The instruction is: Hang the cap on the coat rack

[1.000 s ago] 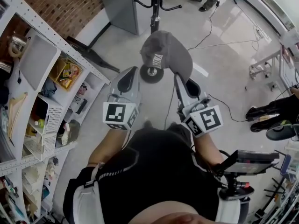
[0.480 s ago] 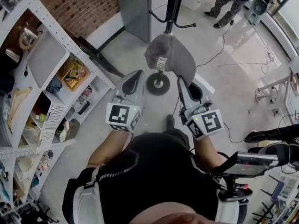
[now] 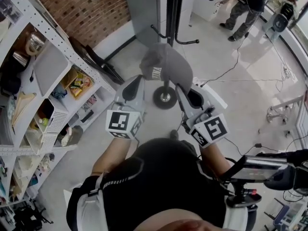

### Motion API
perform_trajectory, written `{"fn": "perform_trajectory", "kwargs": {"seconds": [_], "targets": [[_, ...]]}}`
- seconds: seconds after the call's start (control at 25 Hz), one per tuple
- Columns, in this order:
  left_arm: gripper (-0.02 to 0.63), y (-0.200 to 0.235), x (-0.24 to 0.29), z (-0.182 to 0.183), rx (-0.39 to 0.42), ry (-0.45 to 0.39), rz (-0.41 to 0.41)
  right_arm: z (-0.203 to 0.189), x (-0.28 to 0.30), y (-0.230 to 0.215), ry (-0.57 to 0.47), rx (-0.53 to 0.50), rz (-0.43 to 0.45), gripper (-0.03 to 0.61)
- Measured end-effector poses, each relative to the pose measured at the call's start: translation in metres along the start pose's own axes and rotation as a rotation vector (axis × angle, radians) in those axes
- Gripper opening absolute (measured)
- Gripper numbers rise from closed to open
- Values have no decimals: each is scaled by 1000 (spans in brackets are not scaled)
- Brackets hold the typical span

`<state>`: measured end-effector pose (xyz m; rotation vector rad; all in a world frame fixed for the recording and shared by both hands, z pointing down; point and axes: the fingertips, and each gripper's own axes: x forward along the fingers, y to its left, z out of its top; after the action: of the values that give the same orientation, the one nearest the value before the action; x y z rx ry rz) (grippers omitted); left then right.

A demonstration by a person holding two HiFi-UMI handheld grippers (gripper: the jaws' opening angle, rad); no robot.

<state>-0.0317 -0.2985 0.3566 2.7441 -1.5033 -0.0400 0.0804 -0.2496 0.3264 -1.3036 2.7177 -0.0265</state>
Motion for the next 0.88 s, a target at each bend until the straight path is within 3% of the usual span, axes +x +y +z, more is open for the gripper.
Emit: {"fn": "perform_trajectory", "kwargs": {"seconds": [0.32,0.56,0.68,0.88], "targets": [[3,-12,-6,14,34,-24,80,10,1,0,29,-45,241,28],[3,11,-28,34,53,-37,112,13,28,14,74,-78,296,28],[3,28,-41,39,51,-46,122,-1,40,34,147,-116,374,28],[3,37,-44,31,42,-22,109,-15,45,43,165,-78,407,28]]}}
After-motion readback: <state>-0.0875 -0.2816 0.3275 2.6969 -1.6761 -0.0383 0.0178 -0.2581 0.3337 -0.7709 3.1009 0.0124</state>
